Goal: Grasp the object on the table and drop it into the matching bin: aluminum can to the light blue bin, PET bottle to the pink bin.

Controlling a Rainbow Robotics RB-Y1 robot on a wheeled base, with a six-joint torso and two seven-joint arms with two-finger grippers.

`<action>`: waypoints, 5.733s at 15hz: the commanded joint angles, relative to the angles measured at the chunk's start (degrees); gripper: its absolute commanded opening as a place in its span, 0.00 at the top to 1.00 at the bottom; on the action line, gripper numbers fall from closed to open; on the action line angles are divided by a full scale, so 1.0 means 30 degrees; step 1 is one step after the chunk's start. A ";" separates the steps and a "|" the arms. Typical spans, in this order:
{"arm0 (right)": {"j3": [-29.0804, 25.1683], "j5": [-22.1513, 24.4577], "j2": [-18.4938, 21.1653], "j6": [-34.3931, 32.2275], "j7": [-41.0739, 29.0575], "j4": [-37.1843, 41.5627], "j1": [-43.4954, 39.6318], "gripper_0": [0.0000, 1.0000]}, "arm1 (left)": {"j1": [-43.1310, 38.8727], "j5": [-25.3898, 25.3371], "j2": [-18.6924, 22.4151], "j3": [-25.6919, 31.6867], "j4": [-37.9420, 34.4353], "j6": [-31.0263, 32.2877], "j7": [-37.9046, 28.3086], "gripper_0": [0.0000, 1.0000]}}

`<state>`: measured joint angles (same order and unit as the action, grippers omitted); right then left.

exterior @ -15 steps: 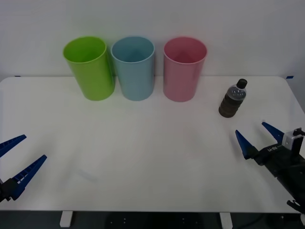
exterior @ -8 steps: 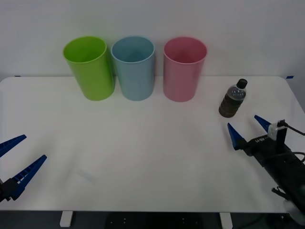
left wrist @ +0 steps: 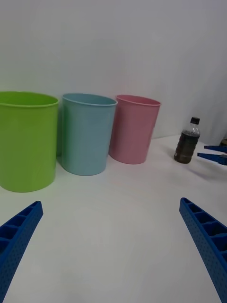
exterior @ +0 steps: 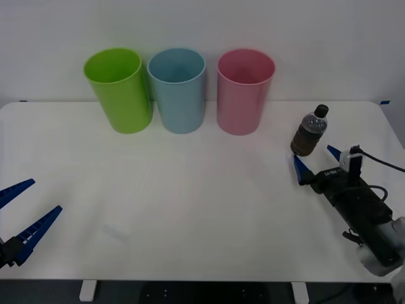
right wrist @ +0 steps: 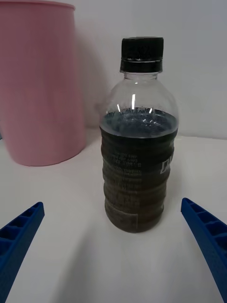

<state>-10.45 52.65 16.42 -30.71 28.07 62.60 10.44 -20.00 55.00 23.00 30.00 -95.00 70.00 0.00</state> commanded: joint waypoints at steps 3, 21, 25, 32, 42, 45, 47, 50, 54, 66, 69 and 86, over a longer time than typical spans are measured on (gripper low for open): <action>-0.0002 -0.0001 -0.0054 0.0743 0.0371 -0.2059 0.1968 0.00 | 0.0000 0.0000 0.0000 0.0000 0.0000 0.0000 0.0000 0.00; 0.1024 -0.0997 -0.0054 0.3848 0.1455 -0.4725 0.5161 0.00 | 0.0000 0.0000 0.0000 0.0000 0.0000 0.0000 0.0000 0.00; 0.1024 -0.1114 -0.0084 0.3848 0.1543 -0.4725 0.5161 0.96 | 0.0000 0.0000 0.0000 0.0000 0.0000 0.0000 0.0000 0.00; 0.1082 -0.1173 -0.0054 0.3819 0.1602 -0.4666 0.5161 1.00 | 0.0000 0.0000 0.0000 0.0000 0.0000 0.0000 0.0000 0.00; 0.1551 -0.1173 -0.0054 0.3555 0.0869 -0.1707 0.3404 1.00 | 0.0000 0.0000 0.0000 0.0000 0.0000 0.0000 0.0000 0.00; 0.2283 -0.1173 0.0385 0.3526 -0.0361 0.0139 0.2202 1.00 | 0.0000 0.0000 0.0000 0.0000 0.0000 0.0000 0.0000 0.00; 0.2899 -0.1173 0.0883 0.3526 -0.1504 0.1662 0.1206 1.00 | 0.0000 0.0000 0.0000 0.0000 0.0000 0.0000 0.0000 0.00; 0.3426 -0.0909 0.1498 0.3233 -0.3350 0.3420 0.0034 1.00 | 0.0000 0.0000 0.0000 0.0000 0.0000 0.0000 0.0000 0.00; 0.3426 -0.0294 0.1938 0.2647 -0.5254 0.5441 -0.1460 1.00 | 0.0000 0.0000 0.0000 0.0000 0.0000 0.0000 0.0000 0.00; 0.2869 0.1347 0.3080 0.0303 -1.2256 1.0334 -0.2456 1.00 | 0.0000 0.0000 0.0000 0.0000 0.0000 0.0000 0.0000 0.00; 0.2899 0.1640 0.3403 0.0303 -1.3721 1.1066 -0.2104 1.00 | 0.0000 0.0000 0.0000 0.0000 0.0000 0.0000 0.0000 0.00; 0.4539 0.3720 0.5834 0.0362 -1.6240 0.8547 0.5103 1.00 | 0.0000 0.0000 0.0000 0.0000 0.0000 0.0000 0.0000 0.00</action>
<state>2.86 63.10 33.99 -29.68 -20.72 89.58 24.42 -20.00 55.00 23.00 30.00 -95.00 70.00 0.00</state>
